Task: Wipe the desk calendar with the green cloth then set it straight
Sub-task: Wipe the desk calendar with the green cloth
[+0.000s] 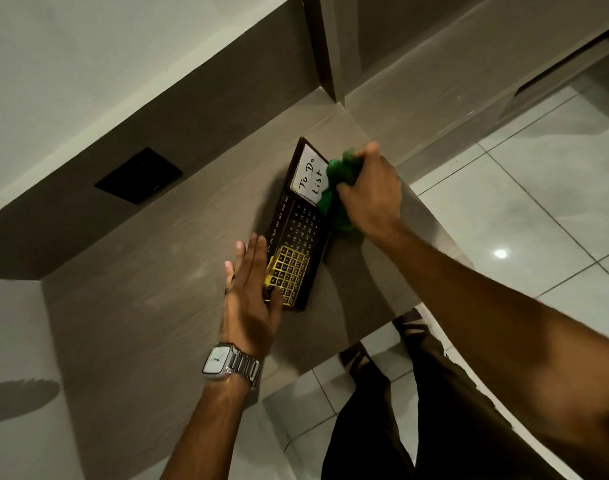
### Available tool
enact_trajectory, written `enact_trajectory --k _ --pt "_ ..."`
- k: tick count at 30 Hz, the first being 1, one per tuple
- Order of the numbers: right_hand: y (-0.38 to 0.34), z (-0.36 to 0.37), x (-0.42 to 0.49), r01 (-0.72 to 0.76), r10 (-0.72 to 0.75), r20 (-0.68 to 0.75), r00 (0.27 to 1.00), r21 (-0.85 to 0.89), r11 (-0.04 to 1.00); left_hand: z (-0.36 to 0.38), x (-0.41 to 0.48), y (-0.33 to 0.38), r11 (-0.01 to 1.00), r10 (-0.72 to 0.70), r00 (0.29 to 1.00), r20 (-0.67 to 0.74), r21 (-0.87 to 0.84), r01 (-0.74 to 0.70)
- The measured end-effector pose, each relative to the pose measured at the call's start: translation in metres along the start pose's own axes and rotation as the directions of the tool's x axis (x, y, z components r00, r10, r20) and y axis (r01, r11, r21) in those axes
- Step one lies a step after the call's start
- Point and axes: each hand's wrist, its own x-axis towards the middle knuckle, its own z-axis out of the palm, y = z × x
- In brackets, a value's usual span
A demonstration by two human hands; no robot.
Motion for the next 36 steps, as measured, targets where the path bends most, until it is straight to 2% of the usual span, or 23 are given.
enact_trajectory --k 1,3,5,6,7,9,11,12,14,16,18,21,23,27,30,32,34,36 --pt "-0.001 0.002 -0.009 0.013 -0.013 0.026 1.000 -0.001 1.000 0.001 0.000 -0.001 1.000 -0.006 1.000 -0.003 -0.003 0.006" --pt "0.000 0.011 -0.056 0.055 -0.058 0.203 0.977 0.022 0.998 0.002 0.001 -0.001 1.000 -0.017 1.000 -0.014 -0.011 0.016" --pt "0.006 0.017 -0.110 0.076 -0.097 0.436 0.895 0.065 0.995 0.003 0.000 -0.002 1.000 -0.023 1.000 -0.014 -0.005 0.023" --pt "0.009 0.017 -0.122 0.065 -0.097 0.496 0.863 0.082 0.995 0.003 -0.001 -0.002 1.000 -0.019 1.000 -0.012 -0.001 0.019" --pt "0.012 0.015 -0.118 0.038 -0.085 0.497 0.863 0.104 0.994 0.002 -0.001 -0.001 1.000 -0.015 1.000 -0.011 -0.002 0.015" --pt "0.016 0.013 -0.076 -0.041 -0.009 0.360 0.933 0.132 0.990 0.001 -0.001 -0.001 1.000 -0.023 1.000 -0.004 -0.009 0.023" --pt "0.012 0.005 -0.018 -0.068 0.055 0.140 0.989 0.092 0.993 0.002 -0.001 0.001 0.999 -0.046 0.999 0.006 -0.004 0.046" --pt "0.009 0.001 0.005 -0.073 0.070 0.054 0.996 0.060 0.996 0.002 -0.001 0.002 0.998 -0.057 0.998 0.004 0.002 0.057" --pt "0.004 0.000 0.022 -0.069 0.069 -0.016 0.997 -0.018 0.997 0.003 -0.001 0.003 0.997 -0.079 0.997 -0.001 0.017 0.079" --pt "0.004 0.005 -0.007 -0.020 0.025 0.068 0.997 -0.068 0.998 0.004 -0.001 0.002 0.996 -0.087 0.996 -0.003 0.026 0.087" --pt "0.009 0.014 -0.065 0.041 -0.033 0.240 0.970 -0.028 0.999 0.004 0.000 0.001 0.995 -0.093 0.996 -0.002 0.036 0.093" --pt "0.012 0.025 -0.144 0.060 -0.054 0.528 0.847 0.005 0.998 0.004 -0.001 0.001 0.992 -0.112 0.994 0.002 0.061 0.111" --pt "0.014 0.028 -0.157 0.043 -0.042 0.581 0.813 0.012 0.999 0.002 -0.001 0.003 0.991 -0.119 0.993 0.007 0.059 0.118" --pt "0.014 0.015 -0.100 -0.062 0.027 0.451 0.892 0.064 0.996 0.000 -0.001 0.007 0.995 -0.090 0.996 -0.008 0.049 0.090" --pt "0.010 0.001 -0.022 -0.082 0.070 0.214 0.974 0.050 0.995 -0.002 -0.001 0.010 0.995 -0.090 0.996 -0.010 0.043 0.090" --pt "0.006 -0.006 0.020 -0.085 0.083 0.095 0.992 0.024 0.996 -0.003 -0.001 0.012 0.995 -0.091 0.996 -0.006 0.051 0.091" --pt "0.004 -0.007 0.042 -0.074 0.073 0.072 0.995 0.021 0.997 -0.003 -0.001 0.012 0.994 -0.088 0.996 -0.002 0.064 0.088" --pt "0.003 -0.003 0.035 -0.030 0.035 0.063 0.997 -0.086 0.996 -0.003 0.000 0.012 0.994 -0.088 0.996 -0.001 0.072 0.088"
